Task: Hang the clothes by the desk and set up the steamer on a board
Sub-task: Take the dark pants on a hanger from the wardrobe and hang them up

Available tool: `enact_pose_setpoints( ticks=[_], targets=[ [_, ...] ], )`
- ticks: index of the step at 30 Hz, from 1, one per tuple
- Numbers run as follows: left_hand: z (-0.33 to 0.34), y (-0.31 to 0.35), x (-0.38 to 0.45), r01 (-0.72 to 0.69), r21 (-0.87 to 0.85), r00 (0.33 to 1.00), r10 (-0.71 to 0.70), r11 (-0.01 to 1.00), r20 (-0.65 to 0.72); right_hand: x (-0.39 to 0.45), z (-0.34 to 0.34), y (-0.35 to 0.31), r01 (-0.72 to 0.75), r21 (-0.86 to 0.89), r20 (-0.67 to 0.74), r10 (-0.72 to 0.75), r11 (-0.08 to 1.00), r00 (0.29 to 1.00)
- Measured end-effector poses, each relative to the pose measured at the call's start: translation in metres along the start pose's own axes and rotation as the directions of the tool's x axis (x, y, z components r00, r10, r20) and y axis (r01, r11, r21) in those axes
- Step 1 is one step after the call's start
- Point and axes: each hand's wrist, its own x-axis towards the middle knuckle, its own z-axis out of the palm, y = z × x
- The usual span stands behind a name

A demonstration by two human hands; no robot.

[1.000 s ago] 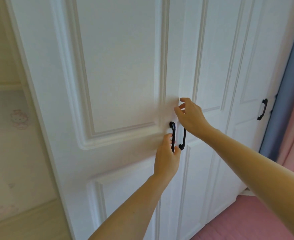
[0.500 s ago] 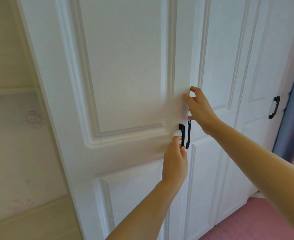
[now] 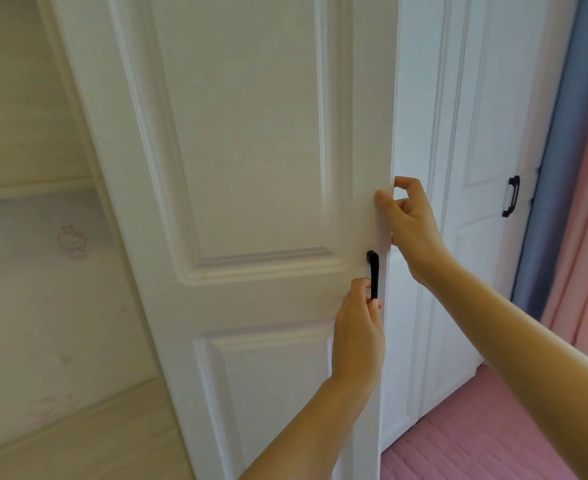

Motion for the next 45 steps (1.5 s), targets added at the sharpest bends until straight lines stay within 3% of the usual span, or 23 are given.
enact_pose_setpoints(
  ticks=[9, 16, 24, 31, 38, 45],
  targets=[
    [-0.043, 0.035, -0.072, -0.049, -0.046, 0.997, 0.052, 0.998, 0.052, -0.084, -0.021, -0.049, 0.054, 0.002, -0.050, -0.053, 0.999, 0.997],
    [-0.079, 0.049, -0.138, -0.109, 0.019, 0.989, 0.111, 0.994, -0.101, -0.156, -0.021, -0.091, 0.129, -0.040, -0.038, -0.131, 0.991, 0.991],
    [-0.135, 0.074, -0.199, -0.029, 0.019, 0.977, 0.032, 0.999, -0.212, -0.228, -0.003, -0.139, 0.246, -0.091, 0.034, -0.244, 0.965, 0.969],
    [-0.177, 0.080, -0.228, -0.003, 0.099, 0.957, 0.032, 0.995, -0.289, -0.260, 0.013, -0.164, 0.289, 0.040, 0.220, -0.290, 0.957, 0.931],
    [-0.195, 0.074, -0.244, 0.026, 0.092, 0.923, 0.011, 0.995, -0.385, -0.274, 0.039, -0.178, 0.335, 0.110, 0.455, -0.347, 0.936, 0.820],
    [-0.215, 0.075, -0.254, 0.038, 0.045, 0.907, -0.016, 0.998, -0.421, -0.285, 0.065, -0.179, 0.318, 0.172, 0.535, -0.359, 0.932, 0.765]
  ],
)
